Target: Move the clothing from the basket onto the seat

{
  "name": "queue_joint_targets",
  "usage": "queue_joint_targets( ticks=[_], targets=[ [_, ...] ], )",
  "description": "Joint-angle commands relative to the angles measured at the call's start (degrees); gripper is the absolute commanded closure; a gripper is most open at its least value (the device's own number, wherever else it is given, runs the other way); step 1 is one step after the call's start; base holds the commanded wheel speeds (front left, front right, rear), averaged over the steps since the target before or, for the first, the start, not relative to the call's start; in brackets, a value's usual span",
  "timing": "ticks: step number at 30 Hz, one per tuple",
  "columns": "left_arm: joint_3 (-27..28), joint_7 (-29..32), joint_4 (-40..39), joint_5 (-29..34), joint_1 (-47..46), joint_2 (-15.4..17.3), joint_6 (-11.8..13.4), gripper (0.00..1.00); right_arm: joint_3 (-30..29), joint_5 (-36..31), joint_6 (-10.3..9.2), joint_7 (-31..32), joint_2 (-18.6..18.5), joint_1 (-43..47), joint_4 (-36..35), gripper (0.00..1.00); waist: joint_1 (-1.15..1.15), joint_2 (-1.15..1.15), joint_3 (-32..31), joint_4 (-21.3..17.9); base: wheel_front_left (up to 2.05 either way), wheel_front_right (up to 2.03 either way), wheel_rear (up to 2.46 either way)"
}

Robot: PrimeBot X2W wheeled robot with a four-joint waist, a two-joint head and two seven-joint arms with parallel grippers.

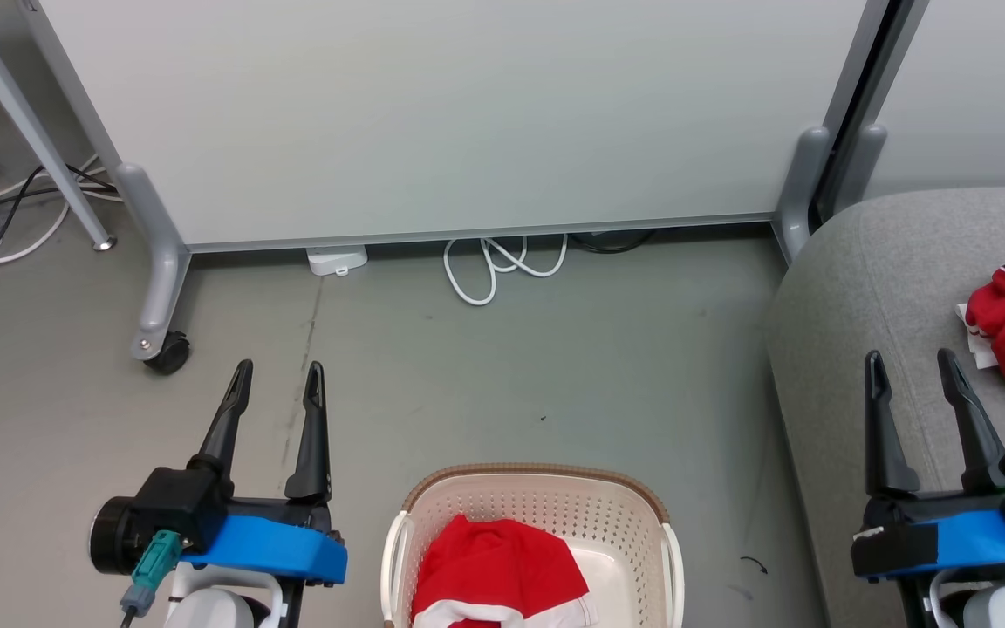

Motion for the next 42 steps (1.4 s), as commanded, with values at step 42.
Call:
queue_joint_targets(
  ticks=[42],
  targets=[
    [1.0,-0.2,4.3,5.8,-5.6,-2.4,-3.9,0.0,1.1,2.0,0.03,0.0,0.3,0.1,-0.6,0.0,0.01,0.0,2.4,-1.5,0.0,0.0,0.0]
  ],
)
